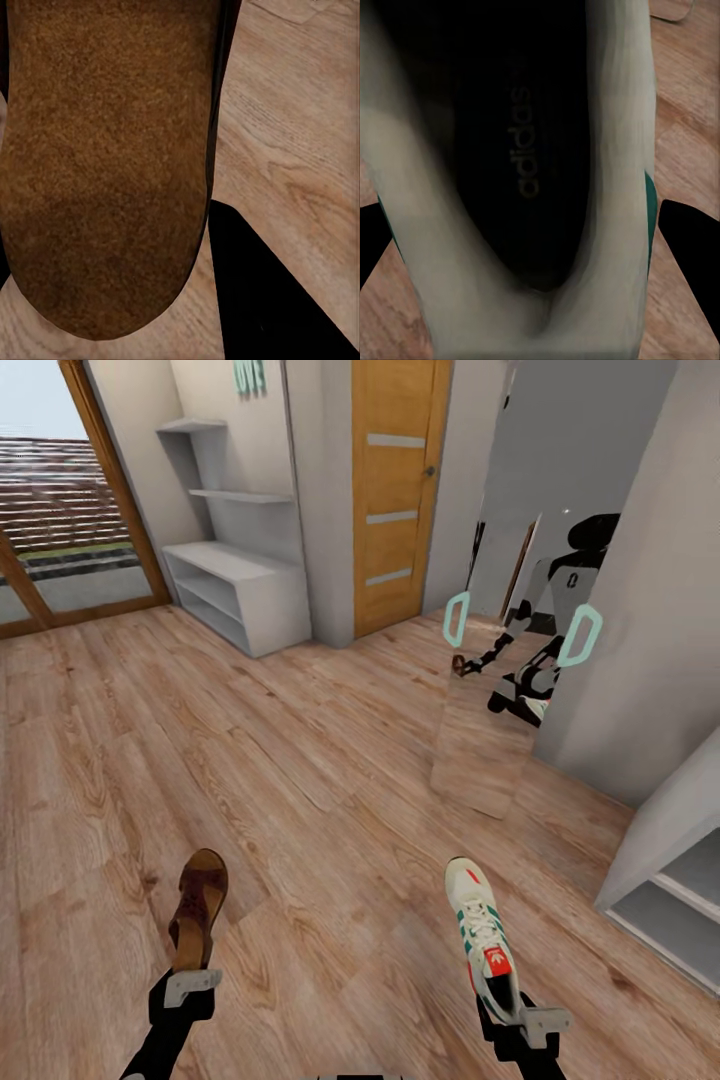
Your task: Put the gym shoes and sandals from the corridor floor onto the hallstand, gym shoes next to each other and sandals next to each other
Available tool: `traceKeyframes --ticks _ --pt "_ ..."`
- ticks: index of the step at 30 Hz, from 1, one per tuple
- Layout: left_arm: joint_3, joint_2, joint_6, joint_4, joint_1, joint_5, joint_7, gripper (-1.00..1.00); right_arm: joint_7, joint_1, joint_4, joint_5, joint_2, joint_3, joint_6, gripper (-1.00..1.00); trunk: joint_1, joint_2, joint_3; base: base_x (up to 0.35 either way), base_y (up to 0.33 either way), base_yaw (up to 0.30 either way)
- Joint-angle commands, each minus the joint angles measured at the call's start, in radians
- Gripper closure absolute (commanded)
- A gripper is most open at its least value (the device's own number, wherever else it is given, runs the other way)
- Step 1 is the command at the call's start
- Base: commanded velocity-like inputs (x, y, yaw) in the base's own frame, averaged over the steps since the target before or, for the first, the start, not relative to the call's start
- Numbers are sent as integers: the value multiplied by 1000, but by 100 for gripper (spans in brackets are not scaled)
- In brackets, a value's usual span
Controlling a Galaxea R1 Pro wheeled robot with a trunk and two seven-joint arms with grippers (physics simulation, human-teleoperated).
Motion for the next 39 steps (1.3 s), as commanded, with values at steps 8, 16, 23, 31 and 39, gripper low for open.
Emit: traceKeyframes --ticks 8,16,23,31,39 --pt "1 -1 -2 1 0 0 -2 100 -1 0 3 -9 -1 3 -3 100 0 0 5 0 0 -7" --pt "0 -2 -2 1 0 -1 -2 100 -25 0 4 -9 -1 4 -3 100 0 0 16 0 0 0" --pt "-2 -5 -2 1 0 -6 -3 100 -28 0 5 -9 -1 4 -3 100 0 0 27 0 0 0" --pt "-2 -5 -2 1 0 -7 -4 100 -76 1 6 -7 -1 4 -3 100 0 0 40 2 2 0" --pt "-2 -5 -2 1 0 -5 -4 100 -75 1 6 -7 -1 5 -3 100 0 0 52 108 172 0"
